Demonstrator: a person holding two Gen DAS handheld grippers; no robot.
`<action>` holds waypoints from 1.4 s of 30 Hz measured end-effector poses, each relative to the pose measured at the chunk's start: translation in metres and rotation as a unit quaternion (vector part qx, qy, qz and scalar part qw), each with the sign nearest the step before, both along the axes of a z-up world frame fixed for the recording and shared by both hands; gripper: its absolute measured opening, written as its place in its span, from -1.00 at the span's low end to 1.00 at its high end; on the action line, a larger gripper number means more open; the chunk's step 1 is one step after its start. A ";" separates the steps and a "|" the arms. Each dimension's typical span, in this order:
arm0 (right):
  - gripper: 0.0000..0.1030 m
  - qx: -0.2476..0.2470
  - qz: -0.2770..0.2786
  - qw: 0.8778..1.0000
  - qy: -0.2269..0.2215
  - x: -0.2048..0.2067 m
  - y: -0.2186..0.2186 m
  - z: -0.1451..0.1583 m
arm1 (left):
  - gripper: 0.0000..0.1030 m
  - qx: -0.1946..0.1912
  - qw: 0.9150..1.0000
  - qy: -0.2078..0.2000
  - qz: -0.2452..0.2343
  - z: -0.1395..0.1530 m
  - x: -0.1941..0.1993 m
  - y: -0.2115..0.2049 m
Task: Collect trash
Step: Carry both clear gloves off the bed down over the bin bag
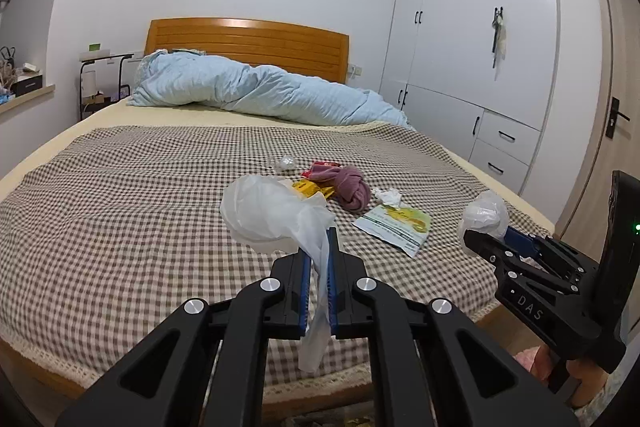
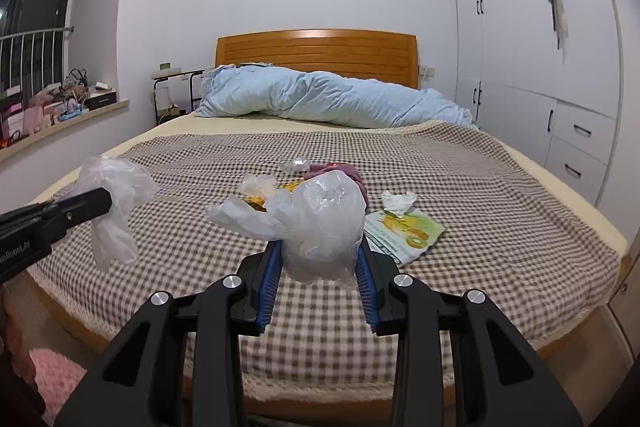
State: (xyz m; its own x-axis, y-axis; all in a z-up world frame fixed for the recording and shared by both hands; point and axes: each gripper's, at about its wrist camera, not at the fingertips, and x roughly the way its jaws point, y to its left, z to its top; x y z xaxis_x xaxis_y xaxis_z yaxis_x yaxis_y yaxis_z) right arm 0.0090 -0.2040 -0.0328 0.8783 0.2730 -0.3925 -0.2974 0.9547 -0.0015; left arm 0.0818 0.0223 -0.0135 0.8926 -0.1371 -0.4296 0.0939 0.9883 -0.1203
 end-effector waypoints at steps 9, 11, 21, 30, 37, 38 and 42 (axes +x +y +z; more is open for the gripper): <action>-0.33 0.000 0.016 1.000 0.001 -0.032 -0.011 -0.006 | -0.91 0.005 0.999 0.010 -0.032 -0.011 -0.032 -0.011; -0.33 0.003 0.022 1.000 0.009 -0.037 -0.014 -0.007 | -0.91 0.005 0.999 0.013 -0.038 -0.014 -0.038 -0.012; -0.33 -0.013 0.040 0.998 0.037 -0.067 -0.021 -0.026 | -0.91 0.017 0.998 0.017 -0.051 -0.027 -0.068 -0.025; -0.33 -0.023 0.040 0.995 0.087 -0.082 -0.031 -0.055 | -0.91 0.009 0.995 0.049 -0.091 -0.054 -0.079 -0.042; -0.33 -0.027 0.044 0.990 0.129 -0.091 -0.034 -0.078 | -0.91 0.002 0.992 0.073 -0.105 -0.074 -0.081 -0.050; -0.33 -0.029 0.043 0.990 0.135 -0.092 -0.034 -0.083 | -0.91 0.002 0.991 0.079 -0.108 -0.079 -0.081 -0.052; -0.33 -0.034 0.041 0.987 0.155 -0.094 -0.036 -0.097 | -0.91 0.004 0.988 0.106 -0.114 -0.099 -0.080 -0.058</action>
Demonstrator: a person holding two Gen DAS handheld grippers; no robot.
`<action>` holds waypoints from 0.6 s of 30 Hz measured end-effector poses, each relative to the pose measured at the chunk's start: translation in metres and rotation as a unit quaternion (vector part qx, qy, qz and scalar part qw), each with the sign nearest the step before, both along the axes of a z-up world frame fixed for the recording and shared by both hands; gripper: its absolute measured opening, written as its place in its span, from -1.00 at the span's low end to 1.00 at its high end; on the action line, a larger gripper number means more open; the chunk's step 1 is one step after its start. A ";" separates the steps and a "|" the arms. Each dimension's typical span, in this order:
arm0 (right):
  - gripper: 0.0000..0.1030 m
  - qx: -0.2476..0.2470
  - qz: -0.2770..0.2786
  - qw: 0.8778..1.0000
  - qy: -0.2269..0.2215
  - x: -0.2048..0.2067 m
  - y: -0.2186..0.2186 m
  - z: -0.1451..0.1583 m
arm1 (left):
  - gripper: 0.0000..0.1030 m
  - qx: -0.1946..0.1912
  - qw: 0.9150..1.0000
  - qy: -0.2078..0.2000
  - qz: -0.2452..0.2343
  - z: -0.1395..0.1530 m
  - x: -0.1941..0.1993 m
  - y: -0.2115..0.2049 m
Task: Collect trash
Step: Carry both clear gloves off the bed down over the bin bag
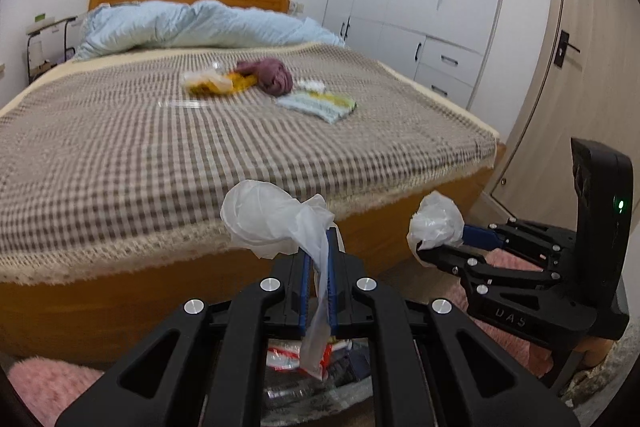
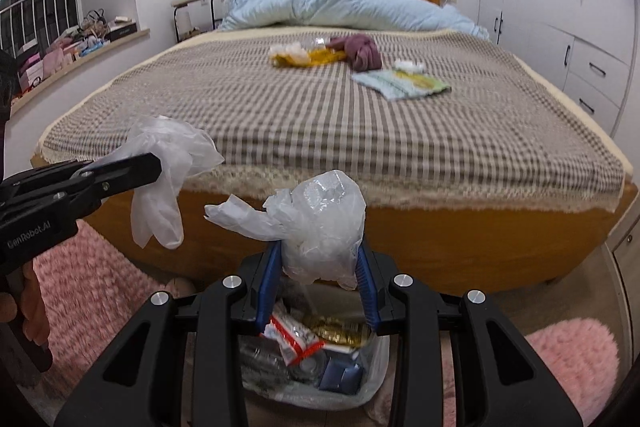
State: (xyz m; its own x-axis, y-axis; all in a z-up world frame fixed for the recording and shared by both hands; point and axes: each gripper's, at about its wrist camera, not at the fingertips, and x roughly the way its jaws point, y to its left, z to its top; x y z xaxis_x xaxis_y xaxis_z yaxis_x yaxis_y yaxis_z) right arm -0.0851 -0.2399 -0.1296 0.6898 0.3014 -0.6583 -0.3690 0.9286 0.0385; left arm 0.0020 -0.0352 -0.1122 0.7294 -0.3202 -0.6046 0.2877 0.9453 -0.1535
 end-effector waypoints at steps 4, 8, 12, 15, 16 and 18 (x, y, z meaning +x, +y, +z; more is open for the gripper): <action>-0.33 -0.006 -0.002 1.000 0.020 -0.002 -0.001 -0.014 | -0.91 0.002 1.000 0.023 -0.002 -0.020 -0.005 -0.002; -0.33 -0.012 -0.001 0.999 0.044 -0.004 -0.001 -0.031 | -0.91 0.002 0.999 0.050 -0.001 -0.038 -0.008 -0.003; -0.33 -0.012 -0.001 0.997 0.070 -0.005 0.000 -0.047 | -0.91 0.004 0.997 0.071 -0.001 -0.051 -0.009 -0.004; -0.33 -0.014 -0.006 0.997 0.078 -0.008 -0.001 -0.056 | -0.91 0.002 0.997 0.080 -0.005 -0.057 -0.011 -0.006; -0.33 -0.013 -0.008 0.997 0.082 -0.009 -0.002 -0.058 | -0.91 0.002 0.997 0.083 -0.006 -0.059 -0.012 -0.007; -0.33 -0.015 -0.012 0.996 0.092 -0.008 -0.004 -0.067 | -0.91 0.001 0.996 0.091 -0.008 -0.064 -0.011 -0.008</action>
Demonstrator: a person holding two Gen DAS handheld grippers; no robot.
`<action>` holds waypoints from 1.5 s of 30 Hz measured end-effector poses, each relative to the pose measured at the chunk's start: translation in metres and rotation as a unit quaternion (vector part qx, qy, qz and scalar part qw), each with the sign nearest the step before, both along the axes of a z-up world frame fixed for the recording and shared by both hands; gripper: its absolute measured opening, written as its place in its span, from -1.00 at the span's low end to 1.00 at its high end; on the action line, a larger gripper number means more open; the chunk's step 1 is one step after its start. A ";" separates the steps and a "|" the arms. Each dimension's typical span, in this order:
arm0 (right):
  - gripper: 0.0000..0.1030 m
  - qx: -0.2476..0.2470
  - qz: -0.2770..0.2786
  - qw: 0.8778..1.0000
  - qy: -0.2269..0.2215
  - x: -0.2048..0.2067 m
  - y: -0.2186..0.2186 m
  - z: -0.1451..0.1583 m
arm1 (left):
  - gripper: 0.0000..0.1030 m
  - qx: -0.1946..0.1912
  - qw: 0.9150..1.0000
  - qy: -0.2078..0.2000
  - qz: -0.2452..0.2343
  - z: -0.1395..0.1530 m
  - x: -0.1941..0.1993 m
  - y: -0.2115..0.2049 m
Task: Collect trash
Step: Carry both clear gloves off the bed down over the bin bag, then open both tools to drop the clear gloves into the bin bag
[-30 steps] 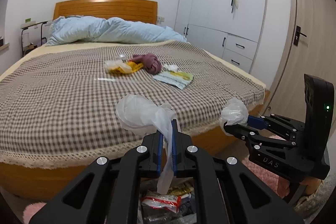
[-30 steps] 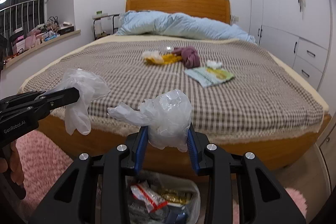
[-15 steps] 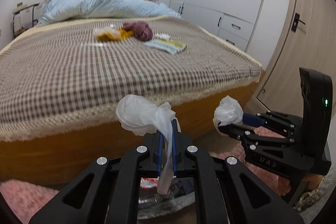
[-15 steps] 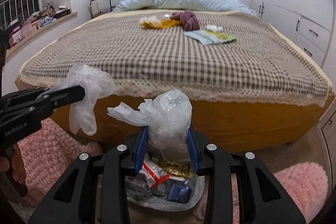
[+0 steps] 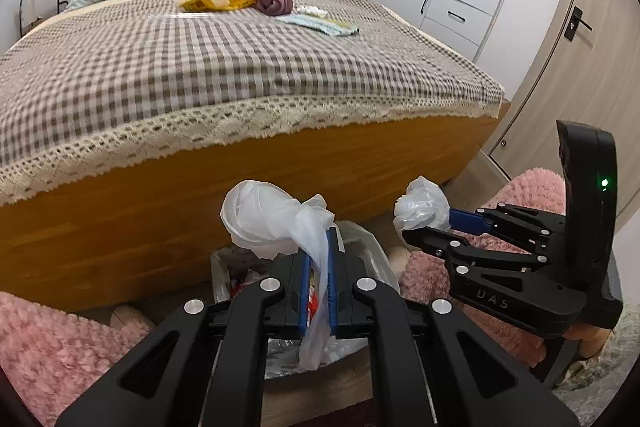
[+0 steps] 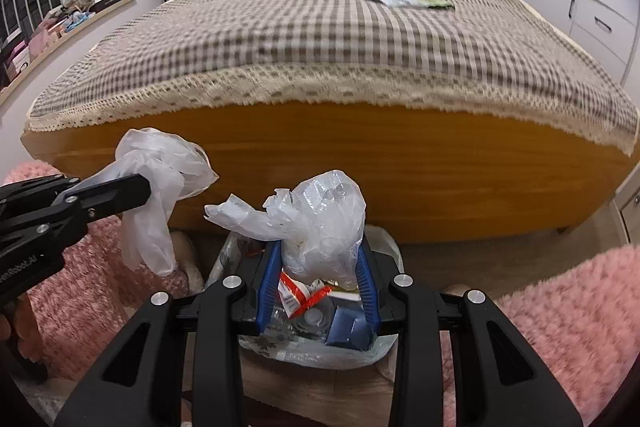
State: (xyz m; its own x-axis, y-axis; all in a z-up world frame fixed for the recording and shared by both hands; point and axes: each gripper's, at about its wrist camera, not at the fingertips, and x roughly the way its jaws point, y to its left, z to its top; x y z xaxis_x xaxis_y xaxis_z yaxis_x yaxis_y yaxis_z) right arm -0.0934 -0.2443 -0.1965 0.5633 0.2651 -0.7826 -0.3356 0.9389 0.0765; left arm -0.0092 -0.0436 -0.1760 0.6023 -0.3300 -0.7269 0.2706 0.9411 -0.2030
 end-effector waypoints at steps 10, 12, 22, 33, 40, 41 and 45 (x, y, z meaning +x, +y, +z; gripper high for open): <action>-0.33 -0.001 -0.024 0.997 0.067 0.030 -0.009 -0.050 | -0.91 0.007 0.997 0.074 0.011 -0.047 0.034 0.001; -0.33 -0.014 -0.023 0.997 0.078 0.033 -0.006 -0.060 | -0.91 0.007 0.995 0.097 0.019 -0.061 0.045 0.002; -0.33 -0.054 -0.049 0.993 0.097 0.043 -0.003 -0.089 | -0.91 0.002 0.986 0.164 0.031 -0.106 0.070 0.000; -0.33 -0.066 -0.075 0.984 0.145 0.070 -0.002 -0.119 | -0.91 0.001 0.974 0.217 0.061 -0.147 0.091 0.002; -0.33 -0.055 -0.085 0.983 0.155 0.069 -0.006 -0.117 | -0.91 0.003 0.971 0.230 0.063 -0.158 0.096 -0.003; -0.33 -0.056 -0.087 0.982 0.157 0.070 -0.005 -0.120 | -0.91 0.001 0.971 0.229 0.062 -0.157 0.097 -0.005; -0.33 -0.055 -0.094 0.981 0.161 0.071 -0.009 -0.122 | -0.91 -0.004 0.974 0.219 0.053 -0.152 0.095 -0.004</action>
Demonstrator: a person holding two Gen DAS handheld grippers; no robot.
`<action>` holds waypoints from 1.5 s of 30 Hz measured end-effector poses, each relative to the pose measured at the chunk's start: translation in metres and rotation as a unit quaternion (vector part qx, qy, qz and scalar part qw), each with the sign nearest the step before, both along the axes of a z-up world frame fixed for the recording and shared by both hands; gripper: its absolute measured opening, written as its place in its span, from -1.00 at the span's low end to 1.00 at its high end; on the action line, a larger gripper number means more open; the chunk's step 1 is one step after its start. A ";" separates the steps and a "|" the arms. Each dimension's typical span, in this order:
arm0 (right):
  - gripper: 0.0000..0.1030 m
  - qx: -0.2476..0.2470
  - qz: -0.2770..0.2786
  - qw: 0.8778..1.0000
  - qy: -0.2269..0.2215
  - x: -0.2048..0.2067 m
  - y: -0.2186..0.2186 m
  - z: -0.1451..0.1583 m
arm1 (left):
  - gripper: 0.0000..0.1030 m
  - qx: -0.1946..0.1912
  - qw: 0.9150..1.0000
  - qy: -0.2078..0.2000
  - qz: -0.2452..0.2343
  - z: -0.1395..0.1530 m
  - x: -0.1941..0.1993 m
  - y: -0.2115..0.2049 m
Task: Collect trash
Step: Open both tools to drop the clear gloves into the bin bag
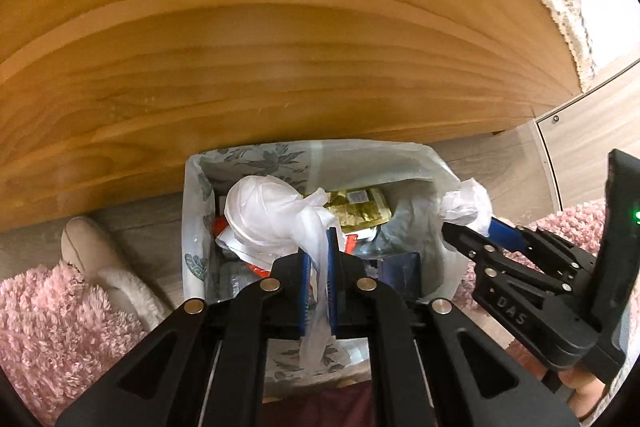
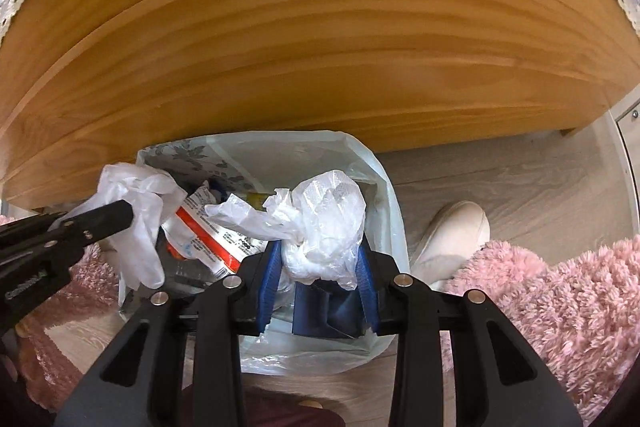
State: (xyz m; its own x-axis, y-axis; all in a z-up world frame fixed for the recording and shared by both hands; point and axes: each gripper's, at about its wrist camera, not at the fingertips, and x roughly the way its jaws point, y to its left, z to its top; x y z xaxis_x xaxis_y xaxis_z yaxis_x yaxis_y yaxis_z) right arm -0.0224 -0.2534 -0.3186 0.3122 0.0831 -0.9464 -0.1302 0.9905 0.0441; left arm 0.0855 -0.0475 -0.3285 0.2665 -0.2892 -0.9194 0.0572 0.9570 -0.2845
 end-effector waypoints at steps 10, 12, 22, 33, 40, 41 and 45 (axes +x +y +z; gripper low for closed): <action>-0.33 -0.007 0.003 1.000 -0.001 -0.002 0.003 -0.004 | 0.41 -0.009 1.000 -0.011 0.005 0.012 -0.009 0.008; -0.33 -0.008 0.005 1.000 -0.002 -0.002 0.006 -0.007 | 0.62 -0.004 1.000 -0.005 0.013 0.012 -0.010 0.010; -0.33 -0.018 0.017 1.000 0.003 -0.003 0.013 -0.012 | 0.85 0.013 0.999 -0.010 0.043 0.010 -0.011 0.020; -0.32 -0.022 0.039 0.999 -0.003 0.000 0.027 -0.016 | 0.85 0.046 0.996 0.000 0.073 0.002 -0.011 0.035; -0.32 -0.022 0.045 0.999 -0.010 -0.001 0.028 -0.017 | 0.85 0.049 0.991 0.012 0.122 -0.007 -0.015 0.053; -0.32 -0.024 0.044 0.999 -0.006 0.000 0.027 -0.019 | 0.85 0.050 0.991 0.016 0.122 -0.009 -0.015 0.053; -0.32 -0.021 0.033 0.999 0.004 0.004 0.025 -0.024 | 0.85 0.051 0.991 0.026 0.122 -0.013 -0.017 0.053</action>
State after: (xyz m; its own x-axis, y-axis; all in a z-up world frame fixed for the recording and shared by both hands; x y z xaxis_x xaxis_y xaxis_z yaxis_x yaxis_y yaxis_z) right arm -0.0183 -0.2285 -0.3430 0.2988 0.0629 -0.9522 -0.1952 0.9808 0.0035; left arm 0.0684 0.0055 -0.3419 0.2696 -0.1273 -0.9545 -0.1919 0.9642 -0.1829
